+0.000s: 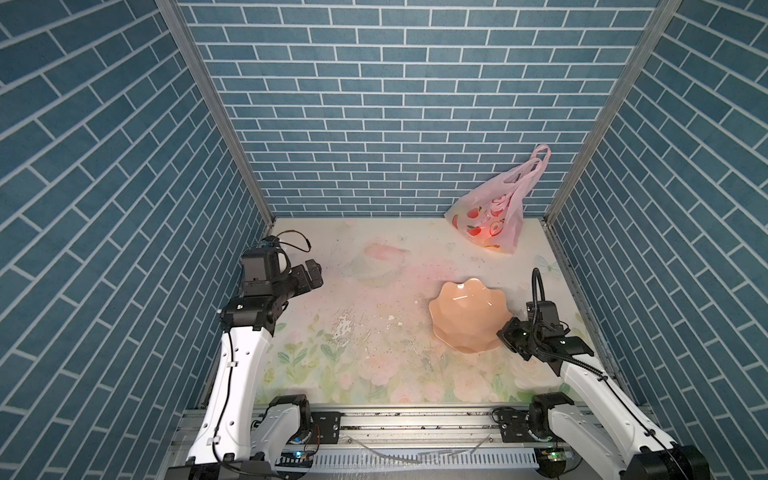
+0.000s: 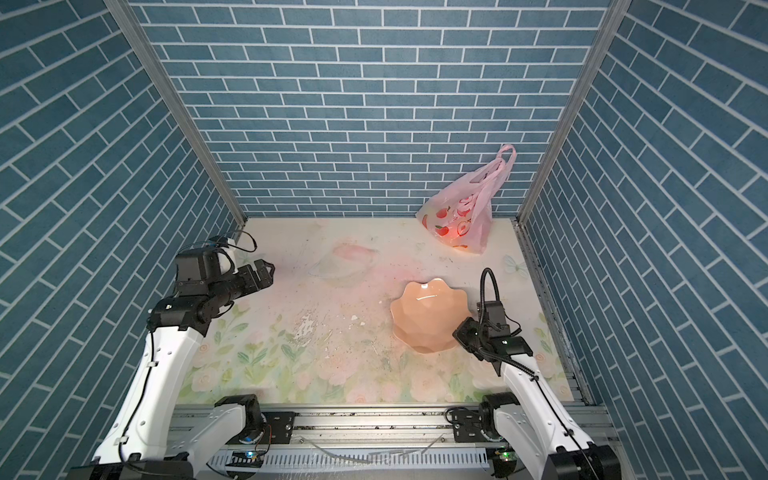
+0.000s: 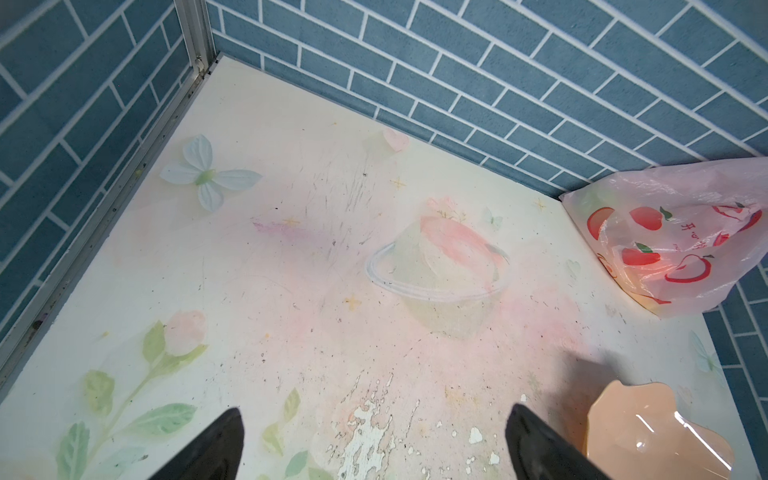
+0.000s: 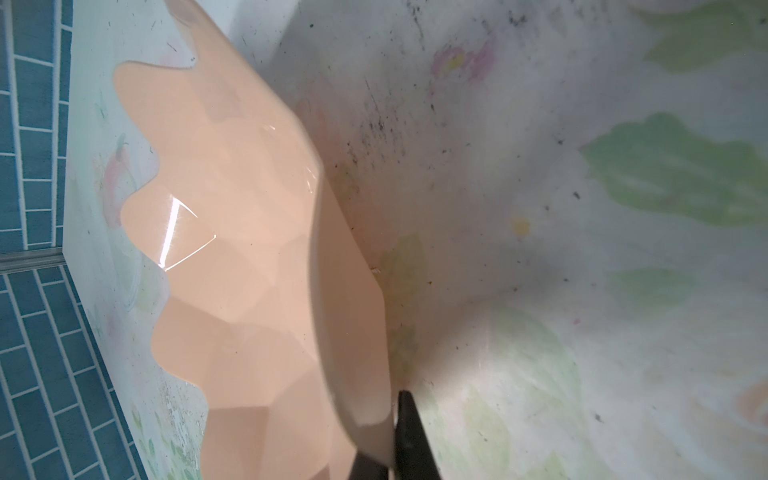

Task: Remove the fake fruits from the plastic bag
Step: 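Release the bowl and raise the right gripper toward the pink bag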

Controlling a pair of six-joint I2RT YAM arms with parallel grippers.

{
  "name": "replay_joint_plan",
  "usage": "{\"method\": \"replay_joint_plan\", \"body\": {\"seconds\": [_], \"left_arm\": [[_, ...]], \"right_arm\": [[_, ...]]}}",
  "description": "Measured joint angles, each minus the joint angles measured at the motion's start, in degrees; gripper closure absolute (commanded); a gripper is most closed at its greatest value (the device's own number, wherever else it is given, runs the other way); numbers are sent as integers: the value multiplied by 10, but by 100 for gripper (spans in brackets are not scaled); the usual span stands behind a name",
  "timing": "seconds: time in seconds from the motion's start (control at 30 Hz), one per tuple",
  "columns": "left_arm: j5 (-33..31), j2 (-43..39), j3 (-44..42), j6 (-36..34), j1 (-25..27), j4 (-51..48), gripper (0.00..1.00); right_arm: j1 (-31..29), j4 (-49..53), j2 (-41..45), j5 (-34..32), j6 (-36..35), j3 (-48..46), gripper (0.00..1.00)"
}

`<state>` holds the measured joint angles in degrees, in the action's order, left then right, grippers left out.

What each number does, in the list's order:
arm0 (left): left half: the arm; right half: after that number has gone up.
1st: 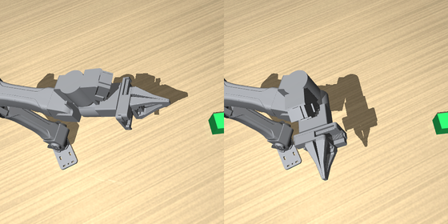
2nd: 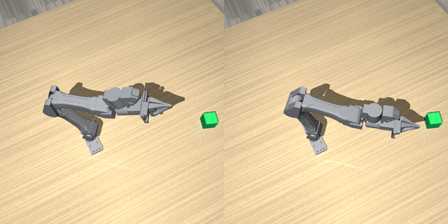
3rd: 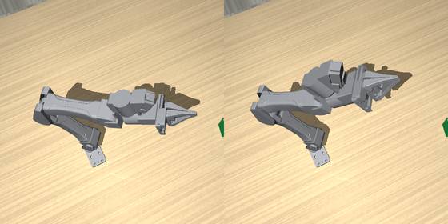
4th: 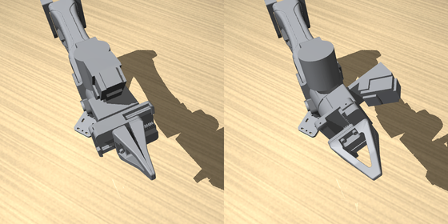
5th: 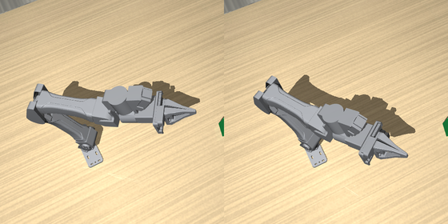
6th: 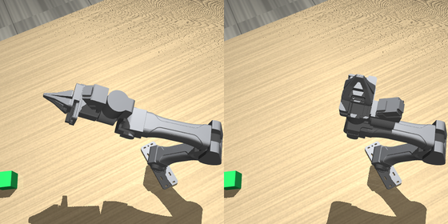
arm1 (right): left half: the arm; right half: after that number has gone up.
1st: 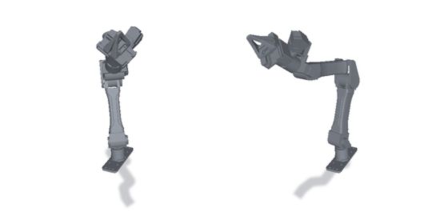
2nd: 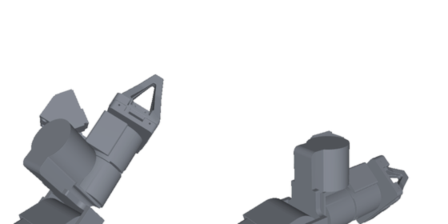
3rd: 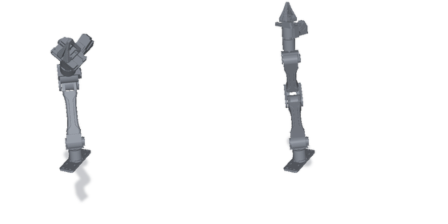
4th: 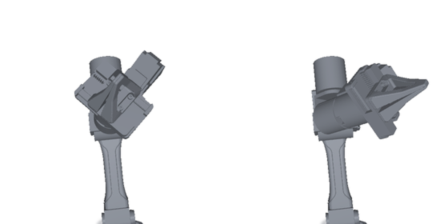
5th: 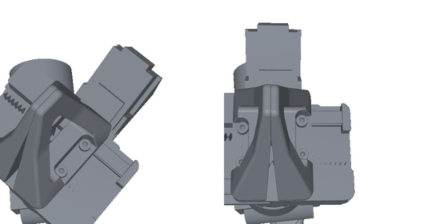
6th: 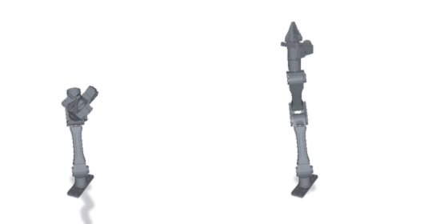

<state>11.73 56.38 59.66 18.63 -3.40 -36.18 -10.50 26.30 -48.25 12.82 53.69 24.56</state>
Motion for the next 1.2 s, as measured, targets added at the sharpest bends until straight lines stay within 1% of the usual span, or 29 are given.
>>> {"method": "replay_joint_plan", "body": {"seconds": [0.13,0.27,0.47,0.53,0.63,0.73,0.83,0.93,1.03,1.13,1.2], "left_arm": [[4,7,0,0,0,0,1],[9,9,0,0,0,0,1],[19,9,0,1,0,1,1],[26,10,0,2,0,2,1],[37,15,0,4,1,7,1],[39,24,0,8,14,11,1],[30,39,6,10,50,8,1],[8,55,20,12,113,3,1],[-17,73,40,14,181,2,1],[-44,107,69,16,229,5,1],[-57,148,90,18,257,16,1]], "right_arm": [[6,10,18,-6,-1,-6,85],[14,50,30,-24,-6,-16,76],[18,85,49,-42,-16,-16,64],[19,100,54,-50,-19,-15,62],[19,131,63,-73,-26,0,59],[19,158,73,-104,-37,31,53],[19,168,68,-137,-53,75,49],[19,165,37,-163,-80,120,47],[20,143,-19,-181,-113,160,47],[20,103,-95,-190,-151,196,47],[20,73,-147,-198,-176,225,47]]}}
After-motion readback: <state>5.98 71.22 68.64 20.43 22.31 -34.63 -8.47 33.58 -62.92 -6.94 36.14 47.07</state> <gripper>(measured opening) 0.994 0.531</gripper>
